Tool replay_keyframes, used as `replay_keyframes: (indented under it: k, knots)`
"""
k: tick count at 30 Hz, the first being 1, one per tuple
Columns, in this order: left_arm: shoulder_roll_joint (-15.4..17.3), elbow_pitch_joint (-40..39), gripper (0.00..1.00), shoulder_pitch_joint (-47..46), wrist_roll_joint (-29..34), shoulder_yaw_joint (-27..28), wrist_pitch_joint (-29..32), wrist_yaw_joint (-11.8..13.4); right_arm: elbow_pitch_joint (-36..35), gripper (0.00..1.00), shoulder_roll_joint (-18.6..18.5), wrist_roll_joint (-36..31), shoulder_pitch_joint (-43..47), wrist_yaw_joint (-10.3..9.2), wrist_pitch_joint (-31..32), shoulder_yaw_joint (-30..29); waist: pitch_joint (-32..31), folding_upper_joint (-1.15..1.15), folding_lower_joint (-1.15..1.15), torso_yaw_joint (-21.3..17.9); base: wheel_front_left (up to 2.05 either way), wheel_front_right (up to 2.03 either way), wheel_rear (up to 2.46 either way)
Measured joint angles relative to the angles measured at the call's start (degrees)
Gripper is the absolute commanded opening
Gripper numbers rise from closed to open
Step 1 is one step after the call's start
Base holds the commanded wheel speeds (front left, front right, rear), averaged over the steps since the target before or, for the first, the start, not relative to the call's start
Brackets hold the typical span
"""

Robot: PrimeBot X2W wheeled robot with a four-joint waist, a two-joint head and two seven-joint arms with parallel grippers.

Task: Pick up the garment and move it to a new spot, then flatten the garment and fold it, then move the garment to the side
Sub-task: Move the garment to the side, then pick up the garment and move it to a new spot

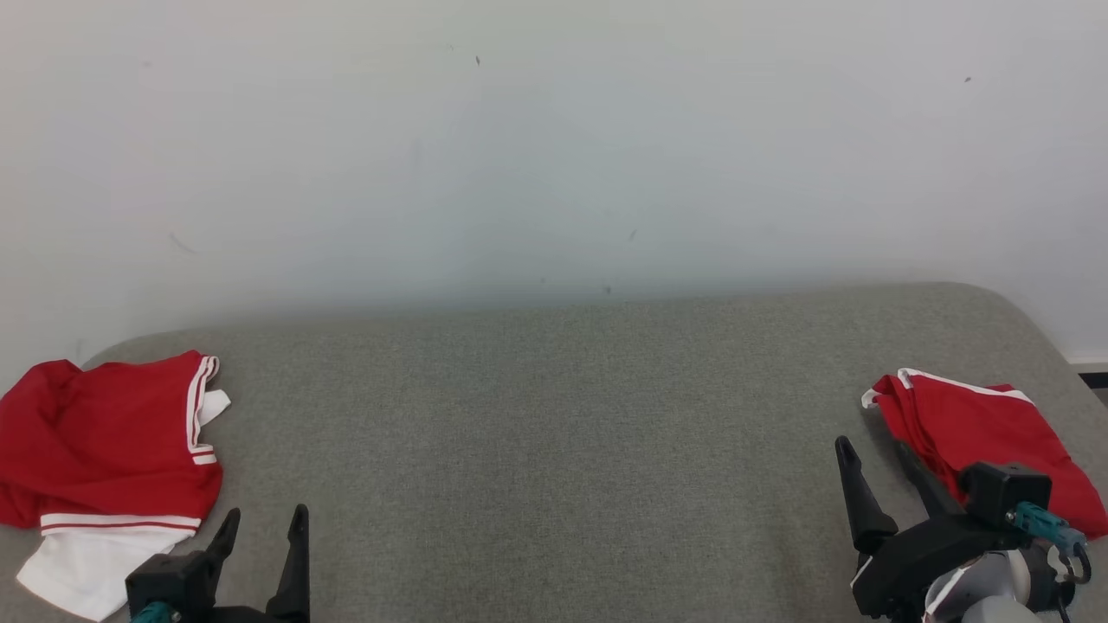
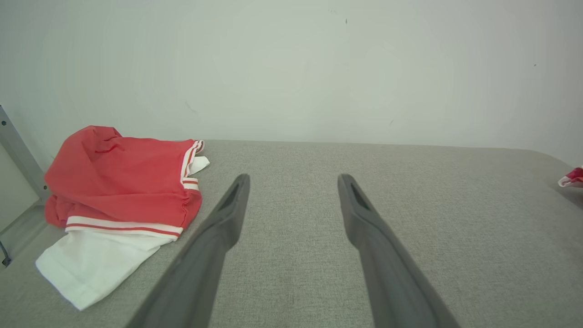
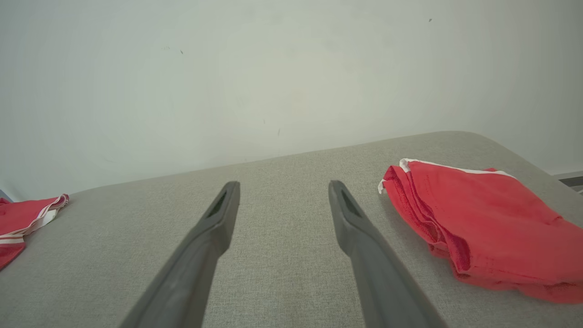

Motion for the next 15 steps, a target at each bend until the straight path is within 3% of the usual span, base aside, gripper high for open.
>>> replay_keyframes:
  k: [7,15]
  knots:
    - [-0.45,0.51,1.0,-0.23,0.2,-0.52,0.0,0.0,-0.6,1.0,-0.41,0.38,2.03,-0.25,0.49,-0.47,0.14,0.0,0.0,1.52,0.0,0.0,0.0]
    - [-0.09,0.37,1.0,-0.23,0.94,-0.02,-0.01,0.0,-1.91,1.0,-0.35,0.67,2.03,-0.24,1.12,0.02,0.28,0.0,0.0,5.98,0.0,0.0,0.0]
